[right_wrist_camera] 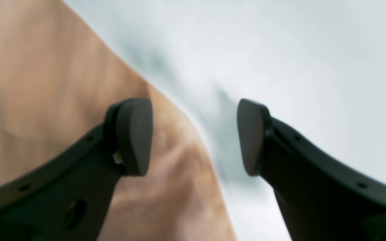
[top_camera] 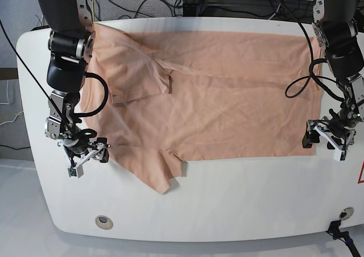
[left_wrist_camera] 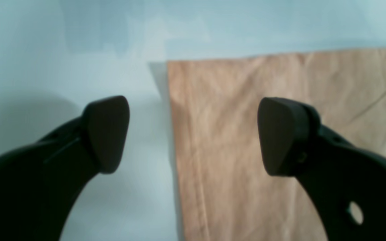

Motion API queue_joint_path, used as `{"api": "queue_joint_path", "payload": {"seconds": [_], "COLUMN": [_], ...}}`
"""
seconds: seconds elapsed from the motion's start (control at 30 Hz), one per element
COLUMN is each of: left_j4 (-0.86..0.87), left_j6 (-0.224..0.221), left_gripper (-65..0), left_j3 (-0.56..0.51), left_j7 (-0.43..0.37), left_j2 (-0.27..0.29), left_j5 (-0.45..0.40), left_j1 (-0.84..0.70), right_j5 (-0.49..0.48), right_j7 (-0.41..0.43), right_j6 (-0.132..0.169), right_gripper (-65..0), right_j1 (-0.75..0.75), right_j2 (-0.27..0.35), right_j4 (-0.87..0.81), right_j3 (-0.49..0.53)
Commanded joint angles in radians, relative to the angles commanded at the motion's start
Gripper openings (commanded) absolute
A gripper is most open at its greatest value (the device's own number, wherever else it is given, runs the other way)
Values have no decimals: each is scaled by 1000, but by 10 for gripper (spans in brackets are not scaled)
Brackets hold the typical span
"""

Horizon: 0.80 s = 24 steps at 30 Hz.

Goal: Fold the T-shirt properly
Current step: 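Release the edge and move both grippers toward the shirt's hem corners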

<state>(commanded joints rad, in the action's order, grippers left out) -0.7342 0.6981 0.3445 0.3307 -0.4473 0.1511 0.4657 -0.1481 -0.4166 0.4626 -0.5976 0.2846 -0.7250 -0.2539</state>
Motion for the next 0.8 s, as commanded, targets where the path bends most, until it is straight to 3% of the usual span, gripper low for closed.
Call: {"api": "queue_joint_path", "payload": {"seconds": [0.13,0.4,0.6,0.8], "left_j4": [8,9,31,95], "left_j6": [0,0,0,0], "left_gripper": [-79,-79,-79,-79], "left_j3": [0,0,0,0], "left_j7": [-17,-18,-21,-75], "left_j2": [0,0,0,-2], "left_j5": [0,0,0,-2], "left_j1": [9,11,11,12], "right_j5": [0,-8,-8,-8], "right_j7": [2,2,2,2], "right_j6": [0,0,2,2], "right_gripper": [-264,-265,-272,-460], "right_j1": [8,60,66,66], "right_j2": [-9,-46,-51,-51], "right_j4": [15,6,6,6], "right_j3": [0,104,107,107]}}
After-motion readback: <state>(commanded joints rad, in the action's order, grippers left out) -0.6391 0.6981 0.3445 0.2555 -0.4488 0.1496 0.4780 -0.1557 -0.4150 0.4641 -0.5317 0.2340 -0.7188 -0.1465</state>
